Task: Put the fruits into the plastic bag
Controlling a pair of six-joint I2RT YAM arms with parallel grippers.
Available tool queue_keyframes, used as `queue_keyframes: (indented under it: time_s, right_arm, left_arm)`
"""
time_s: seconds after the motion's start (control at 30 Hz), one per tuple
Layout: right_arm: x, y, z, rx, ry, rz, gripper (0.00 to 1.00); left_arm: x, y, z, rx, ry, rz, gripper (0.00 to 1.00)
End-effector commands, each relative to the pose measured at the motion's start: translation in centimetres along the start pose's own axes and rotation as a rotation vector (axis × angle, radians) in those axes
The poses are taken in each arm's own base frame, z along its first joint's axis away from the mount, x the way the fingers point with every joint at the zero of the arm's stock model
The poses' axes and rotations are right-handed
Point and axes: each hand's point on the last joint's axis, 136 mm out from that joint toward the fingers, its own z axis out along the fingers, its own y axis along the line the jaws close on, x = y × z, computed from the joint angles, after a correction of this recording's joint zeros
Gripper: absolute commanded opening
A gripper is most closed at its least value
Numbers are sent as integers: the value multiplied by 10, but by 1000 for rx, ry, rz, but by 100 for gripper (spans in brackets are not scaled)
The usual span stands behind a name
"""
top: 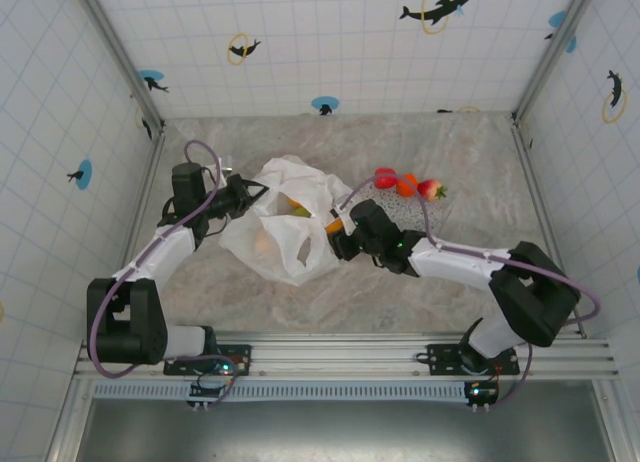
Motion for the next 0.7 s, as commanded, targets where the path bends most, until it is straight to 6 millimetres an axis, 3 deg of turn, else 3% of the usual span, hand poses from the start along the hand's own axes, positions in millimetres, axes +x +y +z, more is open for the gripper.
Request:
queue_keyframes:
  time_s: [0.0,0.23,0.5,0.67]
  right_arm:
    - [-44,26,6,-111,-126,6,61]
    - [-54,42,23,-194,-166,33,62]
    - [-58,48,52,-212,-146,59,64]
    - [-62,63,67,-269,-138,78,65]
  left_arm:
    - [2,-25,-3,56,6,96,0]
    - [4,-42,-7,90,-1,152,0]
    - [4,-37,-5,82,5,136,0]
    - [4,-35,-5,75,4,132,0]
